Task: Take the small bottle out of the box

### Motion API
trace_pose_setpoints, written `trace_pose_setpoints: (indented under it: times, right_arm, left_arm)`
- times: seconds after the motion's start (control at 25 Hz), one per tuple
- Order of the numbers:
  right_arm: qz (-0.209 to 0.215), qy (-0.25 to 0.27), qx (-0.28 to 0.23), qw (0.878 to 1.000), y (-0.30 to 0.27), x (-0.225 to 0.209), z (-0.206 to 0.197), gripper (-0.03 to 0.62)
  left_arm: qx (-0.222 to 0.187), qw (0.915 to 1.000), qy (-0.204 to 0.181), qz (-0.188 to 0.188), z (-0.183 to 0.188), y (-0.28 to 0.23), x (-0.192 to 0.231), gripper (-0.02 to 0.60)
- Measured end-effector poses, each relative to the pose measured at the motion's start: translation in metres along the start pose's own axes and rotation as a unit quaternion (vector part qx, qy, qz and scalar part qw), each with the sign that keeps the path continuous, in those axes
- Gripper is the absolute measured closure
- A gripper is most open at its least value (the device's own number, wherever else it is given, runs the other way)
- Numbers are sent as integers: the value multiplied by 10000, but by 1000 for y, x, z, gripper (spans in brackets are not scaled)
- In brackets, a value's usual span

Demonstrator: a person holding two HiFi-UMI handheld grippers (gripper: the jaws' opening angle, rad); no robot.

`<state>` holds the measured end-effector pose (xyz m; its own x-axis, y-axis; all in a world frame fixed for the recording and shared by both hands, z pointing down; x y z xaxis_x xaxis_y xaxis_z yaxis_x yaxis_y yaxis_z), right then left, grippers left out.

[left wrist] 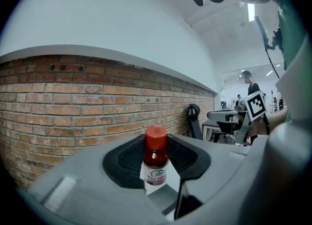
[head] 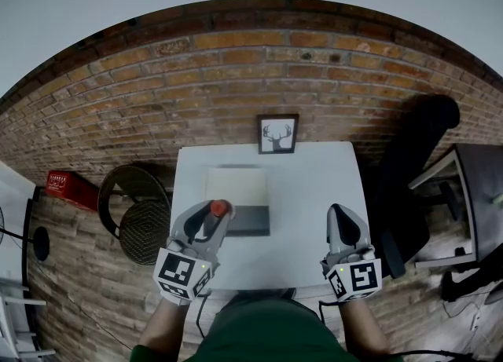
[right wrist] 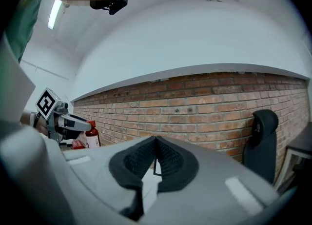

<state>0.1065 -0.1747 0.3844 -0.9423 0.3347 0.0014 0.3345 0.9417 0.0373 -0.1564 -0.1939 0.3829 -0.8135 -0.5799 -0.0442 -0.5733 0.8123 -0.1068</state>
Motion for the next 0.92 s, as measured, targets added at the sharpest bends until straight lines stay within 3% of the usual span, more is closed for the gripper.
trace_pose_setpoints:
  times: [0.92]
  right_arm:
    - [-86,163,54,9998,-1,17,1,591]
  left_arm:
    - [-49,9999,40,-112,-5,7,13,436]
Point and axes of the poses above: the fingertips, and each gripper's own axes: y backward along the fingers, x to its left, z out of its top, the point moved 3 cm from there along y, backward along the fingers, and after that the axes turned 4 degrees about -x, right-handed, at the moved point
